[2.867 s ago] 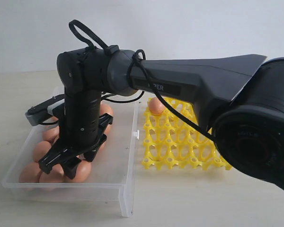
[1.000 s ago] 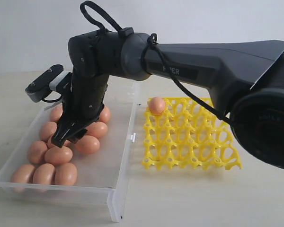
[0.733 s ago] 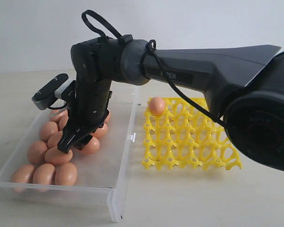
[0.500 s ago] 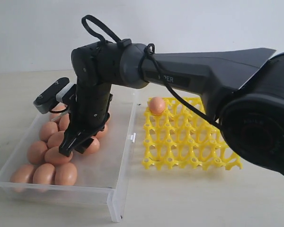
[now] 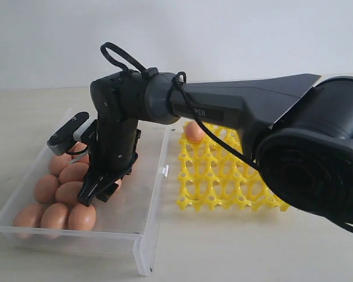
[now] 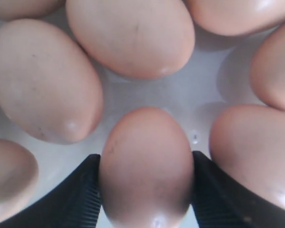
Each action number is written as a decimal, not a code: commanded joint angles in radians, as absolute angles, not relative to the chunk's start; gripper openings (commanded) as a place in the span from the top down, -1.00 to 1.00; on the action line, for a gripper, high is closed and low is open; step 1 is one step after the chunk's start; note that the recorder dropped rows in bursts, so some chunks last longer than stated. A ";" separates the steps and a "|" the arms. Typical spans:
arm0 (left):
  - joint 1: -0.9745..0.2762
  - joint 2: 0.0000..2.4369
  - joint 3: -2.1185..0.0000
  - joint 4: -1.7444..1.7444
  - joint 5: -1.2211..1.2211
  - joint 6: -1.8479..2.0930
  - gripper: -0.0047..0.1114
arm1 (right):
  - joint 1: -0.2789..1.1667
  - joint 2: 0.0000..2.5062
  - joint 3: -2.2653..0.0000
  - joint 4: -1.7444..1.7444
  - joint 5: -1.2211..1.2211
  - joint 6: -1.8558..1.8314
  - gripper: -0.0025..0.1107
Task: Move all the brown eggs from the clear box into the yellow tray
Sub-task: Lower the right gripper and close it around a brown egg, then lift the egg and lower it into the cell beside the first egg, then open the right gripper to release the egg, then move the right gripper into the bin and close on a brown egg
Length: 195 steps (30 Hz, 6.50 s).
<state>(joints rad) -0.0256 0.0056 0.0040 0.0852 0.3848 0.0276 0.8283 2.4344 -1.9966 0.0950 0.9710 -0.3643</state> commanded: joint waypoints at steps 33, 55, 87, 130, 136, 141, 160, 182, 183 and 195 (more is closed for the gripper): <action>-0.031 0.000 0.000 0.080 0.379 0.025 0.92 | 0.621 1.764 -1.307 0.195 0.560 -0.392 0.96; -0.031 0.000 0.000 0.080 0.379 0.025 0.92 | 0.371 1.957 -1.195 0.237 0.178 -0.392 0.96; -0.031 0.000 0.000 0.080 0.379 0.025 0.92 | 0.352 1.990 -1.195 0.263 0.150 -0.398 0.96; -0.031 0.000 0.000 0.080 0.379 0.025 0.92 | 0.352 1.950 -1.195 0.300 0.209 -0.394 -0.15; -0.031 0.000 0.000 0.080 0.379 0.025 0.92 | 0.365 1.855 -1.195 0.350 0.259 -0.372 -0.12; -0.031 0.000 0.000 0.080 0.379 0.025 0.92 | 0.429 1.755 -1.195 0.367 0.351 -0.365 -0.04; -0.031 0.000 0.000 0.080 0.379 0.025 0.92 | 0.805 2.009 -1.698 0.444 1.021 -0.400 0.59; -0.031 0.000 0.000 0.080 0.379 0.025 0.92 | 0.837 2.432 -2.075 0.382 1.131 0.056 0.06; -0.031 0.000 0.000 0.080 0.379 0.025 0.92 | 0.837 2.437 -2.075 0.382 1.130 0.058 0.06; -0.031 0.000 0.000 0.080 0.379 0.025 0.92 | 0.841 2.471 -2.075 0.386 1.137 0.080 0.00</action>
